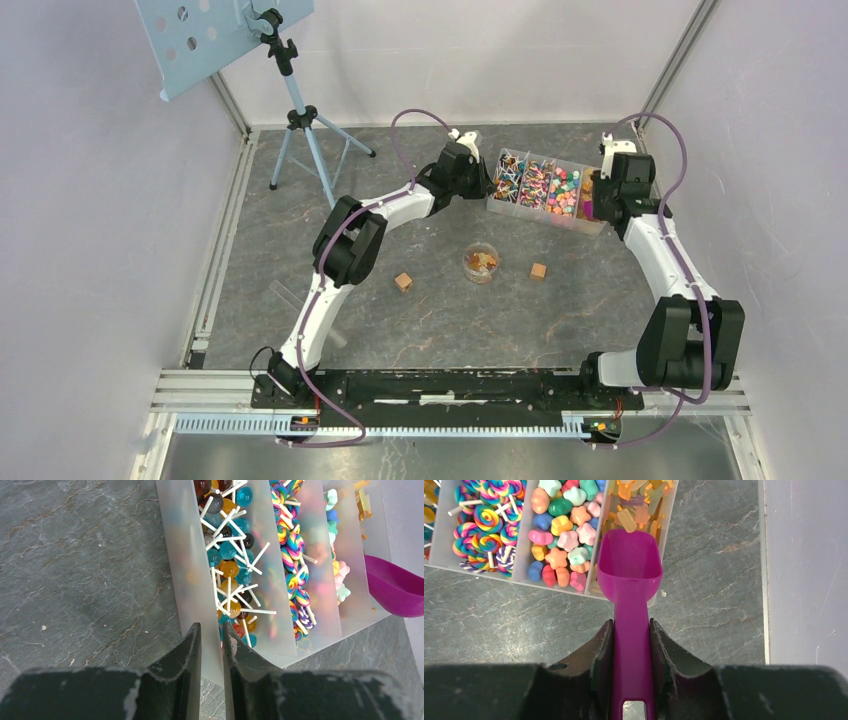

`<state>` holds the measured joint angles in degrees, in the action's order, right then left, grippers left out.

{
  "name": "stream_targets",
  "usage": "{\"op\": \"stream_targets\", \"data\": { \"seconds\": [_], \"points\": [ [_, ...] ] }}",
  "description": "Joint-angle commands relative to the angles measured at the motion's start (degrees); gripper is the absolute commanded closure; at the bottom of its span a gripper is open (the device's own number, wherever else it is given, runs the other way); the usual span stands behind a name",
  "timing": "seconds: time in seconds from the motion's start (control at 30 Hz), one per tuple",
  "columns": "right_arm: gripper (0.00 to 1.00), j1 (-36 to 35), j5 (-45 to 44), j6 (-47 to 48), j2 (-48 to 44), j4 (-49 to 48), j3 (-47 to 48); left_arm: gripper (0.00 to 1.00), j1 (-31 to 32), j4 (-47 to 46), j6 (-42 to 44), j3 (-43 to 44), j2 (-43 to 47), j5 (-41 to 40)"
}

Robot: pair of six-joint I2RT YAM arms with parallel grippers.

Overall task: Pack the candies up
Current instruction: Scoop the fake candies from the storage box.

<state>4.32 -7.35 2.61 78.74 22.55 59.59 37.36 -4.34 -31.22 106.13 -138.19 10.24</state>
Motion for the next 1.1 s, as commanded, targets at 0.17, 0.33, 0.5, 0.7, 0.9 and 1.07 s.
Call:
{"op": "stream_targets", "data": {
  "seconds": [0.17, 0.33, 0.5, 0.7, 0.9, 1.07],
  "points": [
    [1.00, 0.8, 1.5, -1.6, -1.0, -7.8, -8.2, 0.98, 0.2, -0.4, 3.7, 2.2, 0.5, 4.6],
    [1.00, 1.4, 1.7, -1.2, -2.0, -11.0, -11.8, 0.98, 0.2, -0.4, 3.5, 2.2, 0.5, 5.1],
    [1.00, 2.0, 2.7, -0.7, -2.7, -15.4, -15.2, 0.98, 0.3, -0.4, 3.5, 2.2, 0.7, 5.2],
    [1.00, 2.7, 3.9, 0.1, -1.5, -17.2, -15.8, 0.98, 0.3, -0.8, 3.0, 2.2, 0.8, 5.7],
    [1.00, 3.2, 4.9, 0.9, -0.7, -20.9, -17.1, 0.98, 0.3, -1.2, 2.6, 2.0, 0.8, 5.8],
    [1.00, 3.5, 5.9, 1.0, 0.7, -22.2, -17.1, 0.98, 0.2, -1.4, 2.2, 1.7, 0.7, 6.2]
  ]
}}
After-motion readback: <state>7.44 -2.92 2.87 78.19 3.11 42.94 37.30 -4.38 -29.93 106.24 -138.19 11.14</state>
